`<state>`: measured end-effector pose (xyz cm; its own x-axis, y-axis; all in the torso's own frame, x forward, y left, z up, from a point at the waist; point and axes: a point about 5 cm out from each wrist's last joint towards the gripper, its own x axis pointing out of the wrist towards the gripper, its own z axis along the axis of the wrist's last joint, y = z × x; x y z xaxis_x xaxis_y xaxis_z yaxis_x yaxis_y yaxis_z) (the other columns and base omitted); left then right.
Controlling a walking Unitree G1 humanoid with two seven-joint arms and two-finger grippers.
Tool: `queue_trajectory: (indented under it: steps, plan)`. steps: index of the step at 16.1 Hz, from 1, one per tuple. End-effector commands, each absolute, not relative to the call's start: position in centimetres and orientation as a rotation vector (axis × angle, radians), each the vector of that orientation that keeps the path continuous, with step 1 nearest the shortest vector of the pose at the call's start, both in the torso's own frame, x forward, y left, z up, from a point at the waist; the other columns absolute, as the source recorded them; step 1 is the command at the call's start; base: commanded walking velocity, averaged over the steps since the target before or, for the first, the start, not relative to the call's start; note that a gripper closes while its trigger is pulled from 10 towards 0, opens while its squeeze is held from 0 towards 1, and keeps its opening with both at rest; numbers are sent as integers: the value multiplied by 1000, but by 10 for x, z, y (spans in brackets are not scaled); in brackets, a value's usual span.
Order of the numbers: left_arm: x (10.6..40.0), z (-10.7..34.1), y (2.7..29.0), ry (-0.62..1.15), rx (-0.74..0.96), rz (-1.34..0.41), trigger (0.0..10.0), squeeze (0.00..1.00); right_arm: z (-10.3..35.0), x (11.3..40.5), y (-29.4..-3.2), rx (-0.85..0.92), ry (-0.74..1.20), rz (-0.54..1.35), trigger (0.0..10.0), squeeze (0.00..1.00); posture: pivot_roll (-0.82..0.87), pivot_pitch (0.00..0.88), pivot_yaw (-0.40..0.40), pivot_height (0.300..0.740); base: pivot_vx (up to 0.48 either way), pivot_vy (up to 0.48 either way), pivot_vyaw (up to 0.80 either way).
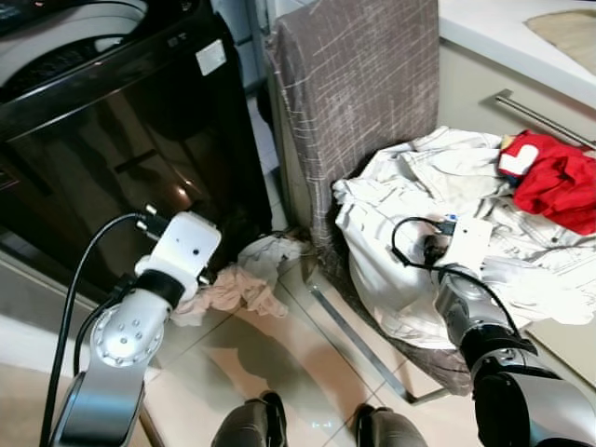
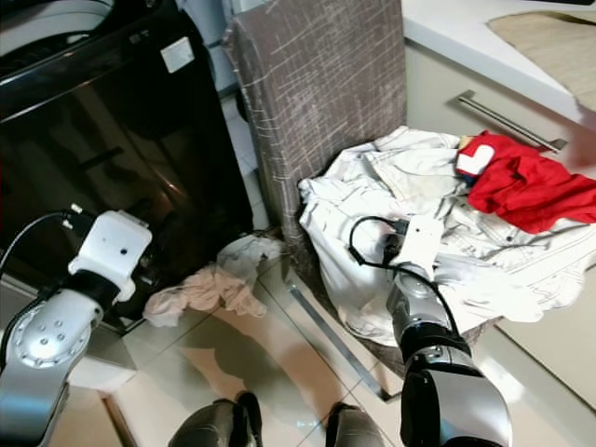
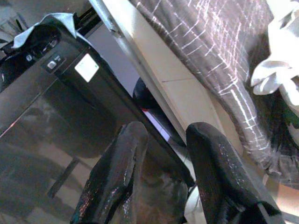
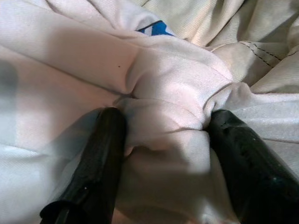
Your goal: Clothes washing
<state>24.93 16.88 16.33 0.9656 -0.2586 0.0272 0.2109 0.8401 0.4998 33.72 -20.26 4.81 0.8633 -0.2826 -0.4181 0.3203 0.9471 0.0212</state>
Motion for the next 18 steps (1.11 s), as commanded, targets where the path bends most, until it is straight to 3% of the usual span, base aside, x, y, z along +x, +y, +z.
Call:
queue_trajectory:
  steps: [1, 5, 6, 9, 13, 16, 17, 18]
  plan:
    - [249, 158, 170, -77, 524, -236, 10000, 0, 28, 326, -186, 99, 519, -250, 0, 0, 79, 202, 78, 740, 0, 0, 0]
    - [264, 156, 152, -115, 491, -252, 10000, 0, 31, 330, -179, 126, 504, -207, 0, 0, 42, 130, 51, 740, 0, 0, 0]
    - [271, 159, 151, -136, 485, -233, 10000, 0, 45, 341, -174, 120, 445, -178, 0, 0, 30, 70, 32, 740, 0, 0, 0]
    - [287, 164, 147, -186, 468, -199, 10000, 0, 101, 372, -159, 66, 216, -67, 0, 0, 5, 9, 11, 740, 0, 0, 0]
    - [297, 165, 137, -223, 445, -196, 10000, 0, 173, 395, -149, 53, -26, 50, 0, 0, -17, 0, 0, 740, 0, 0, 0]
    - [299, 162, 134, -233, 439, -198, 10000, 0, 195, 399, -151, 21, -85, 60, 0, 0, -26, 0, -8, 740, 0, 0, 0]
    - [299, 161, 133, -234, 438, -199, 10000, 0, 181, 398, -159, 46, -12, 3, 10000, 0, -26, 0, -8, 740, 0, 0, 0]
    - [299, 160, 133, -234, 438, -201, 10000, 0, 165, 395, -166, 44, 55, -50, 10000, 0, -26, 0, -8, 740, 0, 0, 0]
